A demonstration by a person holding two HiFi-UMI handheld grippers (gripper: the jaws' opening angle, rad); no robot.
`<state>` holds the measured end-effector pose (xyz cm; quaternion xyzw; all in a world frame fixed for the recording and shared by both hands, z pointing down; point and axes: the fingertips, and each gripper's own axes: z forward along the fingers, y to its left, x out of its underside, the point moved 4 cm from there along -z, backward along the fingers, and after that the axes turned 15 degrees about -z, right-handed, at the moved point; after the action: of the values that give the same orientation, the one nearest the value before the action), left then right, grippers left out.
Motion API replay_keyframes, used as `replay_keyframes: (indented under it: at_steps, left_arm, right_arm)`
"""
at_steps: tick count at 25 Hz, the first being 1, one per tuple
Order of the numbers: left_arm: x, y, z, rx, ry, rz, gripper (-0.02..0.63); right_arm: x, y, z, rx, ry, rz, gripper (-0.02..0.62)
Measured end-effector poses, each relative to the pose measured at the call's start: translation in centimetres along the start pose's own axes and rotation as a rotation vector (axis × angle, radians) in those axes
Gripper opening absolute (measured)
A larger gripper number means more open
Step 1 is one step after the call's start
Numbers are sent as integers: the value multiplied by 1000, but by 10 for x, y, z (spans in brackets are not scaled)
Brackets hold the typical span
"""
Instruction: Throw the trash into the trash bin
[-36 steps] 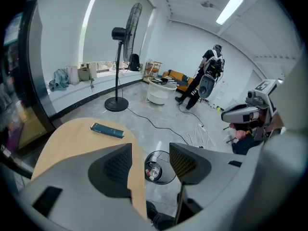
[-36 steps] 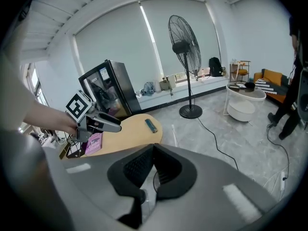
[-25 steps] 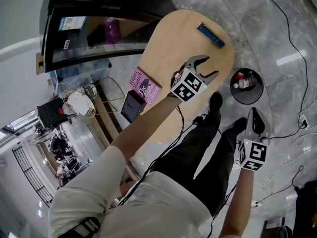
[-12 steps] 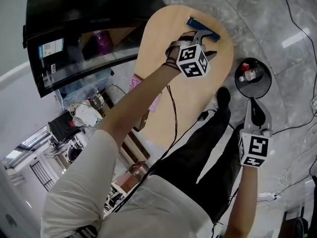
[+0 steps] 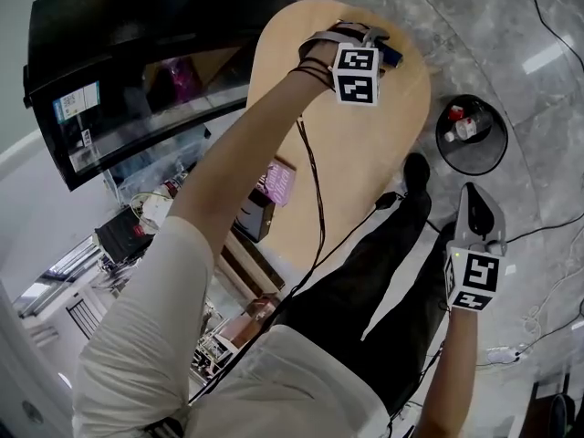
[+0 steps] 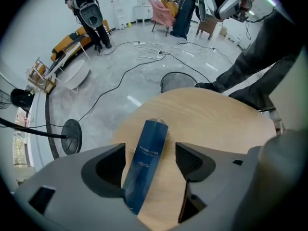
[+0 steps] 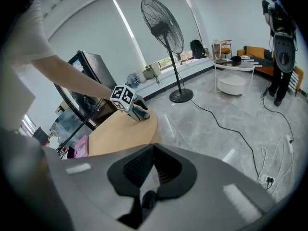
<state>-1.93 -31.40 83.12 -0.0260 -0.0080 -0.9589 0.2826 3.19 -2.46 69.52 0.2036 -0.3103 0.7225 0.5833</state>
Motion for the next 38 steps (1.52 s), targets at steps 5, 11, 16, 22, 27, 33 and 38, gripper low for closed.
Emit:
replay_keyframes:
  at_steps: [5,11,16,22,27,33,38]
  left_arm:
    - [1,-4,7,88,67,12,257]
    - [4,-21,1,86,59,28,144]
    - [-8,-40,-5,100,55,52,133]
    - [-45,-64,-17,130,-13,27,121]
    - [-87,-88,-27,189,-102,-71,71]
    - [-123,-108,-32,256,-178,-229,61]
    - [-148,-112,-29,305,-250,-429,57]
  right_arm:
    - [5,-3,2,5,-8,15,11]
    - [4,-5,-3,11,-19,20,11]
    - [11,-12,-14,18,-25,16,11]
    - [25,-25,-31,44,-31,41,11]
    - [41,-37,-47,60,-37,60,11]
    - [59,-48,-66,73,-35,72,11]
    - [71,-62,-79,83,-37,88,11]
